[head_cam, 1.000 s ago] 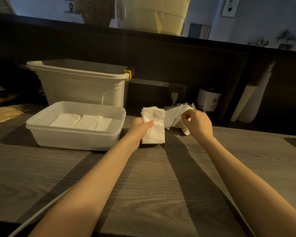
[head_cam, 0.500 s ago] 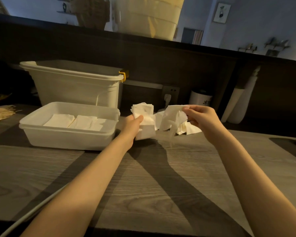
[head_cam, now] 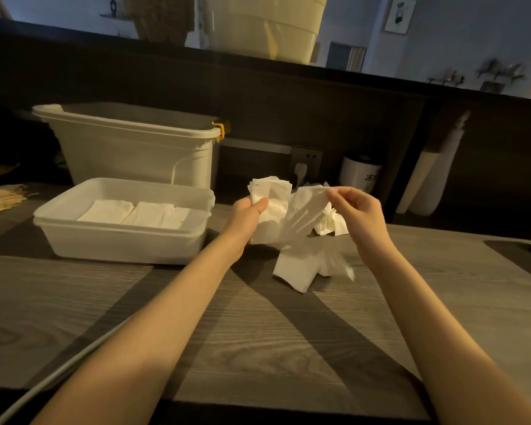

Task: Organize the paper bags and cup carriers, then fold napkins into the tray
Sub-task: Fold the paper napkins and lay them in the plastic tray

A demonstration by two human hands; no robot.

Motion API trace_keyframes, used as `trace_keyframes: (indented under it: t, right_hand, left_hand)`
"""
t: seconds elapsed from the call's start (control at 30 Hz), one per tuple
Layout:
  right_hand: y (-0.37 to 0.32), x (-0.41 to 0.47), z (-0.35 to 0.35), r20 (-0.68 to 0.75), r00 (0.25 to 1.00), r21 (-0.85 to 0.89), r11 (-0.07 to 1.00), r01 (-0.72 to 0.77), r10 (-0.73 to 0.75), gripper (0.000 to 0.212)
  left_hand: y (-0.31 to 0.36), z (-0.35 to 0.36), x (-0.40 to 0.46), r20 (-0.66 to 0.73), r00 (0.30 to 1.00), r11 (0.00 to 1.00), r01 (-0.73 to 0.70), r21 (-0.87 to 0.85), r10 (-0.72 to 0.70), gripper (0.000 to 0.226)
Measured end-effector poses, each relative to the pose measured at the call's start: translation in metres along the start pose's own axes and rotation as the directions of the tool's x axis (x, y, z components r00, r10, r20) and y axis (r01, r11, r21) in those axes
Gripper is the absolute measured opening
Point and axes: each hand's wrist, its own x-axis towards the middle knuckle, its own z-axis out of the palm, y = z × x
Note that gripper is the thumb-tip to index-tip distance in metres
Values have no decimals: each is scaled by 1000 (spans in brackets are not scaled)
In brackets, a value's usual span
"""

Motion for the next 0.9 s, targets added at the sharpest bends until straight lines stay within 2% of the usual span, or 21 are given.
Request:
trace_keyframes:
  t: [0.13,0.27,0.33,0.43,0.57,0.67,0.8,0.9]
  right_hand:
    - [-7,-2,1,-36,999,134,990,34,-30,12]
    - [-9,-8,4,103,995,139,990,-24,10,12]
    - [-6,-10,8,134,990,90,995,-46,34,11]
    - [1,-10,13,87,992,0,996,-88,88,8]
    - [10,-11,15,27,995,-59,994,-93,94,14]
    - [13,-10,16,-6,996,-91,992,-89,89,17]
    - [11,-6,11,13,996,-108,990,-89,90,16]
    - [13,-2,0,-5,999,-309,950,-35,35,17]
  left_hand:
    - [4,5,-4,33,999,998,0,-59,2,31]
    - [15,11,-6,52,978,958,208,-199,-202,20]
    - [16,12,-11,148,955,937,283,-203,-257,20]
    - [7,13,-14,316,932,965,227,-129,-177,28]
    - [3,15,-12,346,924,966,219,-135,-161,47]
    - [6,15,-15,391,910,985,169,-43,-139,40]
    - [4,11,-13,344,936,996,55,68,-75,37]
    - [4,9,-12,248,967,998,58,30,-64,36]
